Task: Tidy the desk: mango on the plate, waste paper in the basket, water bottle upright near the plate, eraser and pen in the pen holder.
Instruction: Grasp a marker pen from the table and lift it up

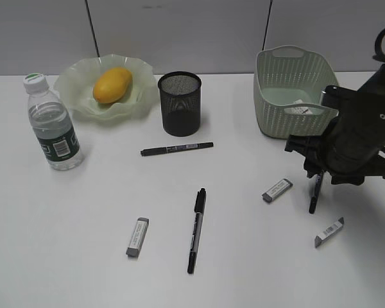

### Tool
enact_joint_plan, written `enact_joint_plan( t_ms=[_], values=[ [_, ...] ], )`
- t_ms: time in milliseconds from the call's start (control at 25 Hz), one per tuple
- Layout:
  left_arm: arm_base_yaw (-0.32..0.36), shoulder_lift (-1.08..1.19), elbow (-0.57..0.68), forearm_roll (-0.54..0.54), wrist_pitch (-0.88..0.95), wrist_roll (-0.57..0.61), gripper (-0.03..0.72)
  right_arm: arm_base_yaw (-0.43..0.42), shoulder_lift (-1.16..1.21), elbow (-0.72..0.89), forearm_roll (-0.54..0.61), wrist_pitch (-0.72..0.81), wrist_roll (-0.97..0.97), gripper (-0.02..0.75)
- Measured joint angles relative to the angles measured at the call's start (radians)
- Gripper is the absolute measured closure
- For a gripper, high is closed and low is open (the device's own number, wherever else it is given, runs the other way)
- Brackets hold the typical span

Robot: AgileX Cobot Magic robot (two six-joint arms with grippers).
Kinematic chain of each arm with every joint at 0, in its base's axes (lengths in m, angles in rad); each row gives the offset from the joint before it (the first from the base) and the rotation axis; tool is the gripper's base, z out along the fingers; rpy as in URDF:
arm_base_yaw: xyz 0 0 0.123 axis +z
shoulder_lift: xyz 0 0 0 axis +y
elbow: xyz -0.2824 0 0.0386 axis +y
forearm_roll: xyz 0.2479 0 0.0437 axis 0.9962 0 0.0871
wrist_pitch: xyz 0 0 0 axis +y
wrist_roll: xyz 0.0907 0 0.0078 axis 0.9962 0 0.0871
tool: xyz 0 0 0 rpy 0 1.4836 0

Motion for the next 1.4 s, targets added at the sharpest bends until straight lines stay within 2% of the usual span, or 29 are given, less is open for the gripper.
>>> enact_joint_plan(
  t_ms=[320, 1000, 1120, 1280, 1400],
  values=[
    [0.0, 0.0, 0.0, 0.0, -0.001, 0.0, 0.19, 0.0, 0.057, 0.001, -0.17, -0.042, 0.172, 0.409],
    [0.0, 0.0, 0.0, 0.0, -0.001, 0.0, 0.217, 0.0, 0.13, -0.001, -0.204, -0.079, 0.192, 0.443],
    [0.0, 0.0, 0.0, 0.0, -0.001, 0.0, 0.225, 0.0, 0.13, -0.002, -0.205, -0.083, 0.192, 0.492],
    [0.0, 0.0, 0.0, 0.0, -0.001, 0.0, 0.235, 0.0, 0.13, -0.002, -0.205, -0.093, 0.193, 0.65],
    [0.0, 0.0, 0.0, 0.0, -0.001, 0.0, 0.238, 0.0, 0.13, -0.002, -0.193, -0.088, 0.193, 0.649]
  ],
)
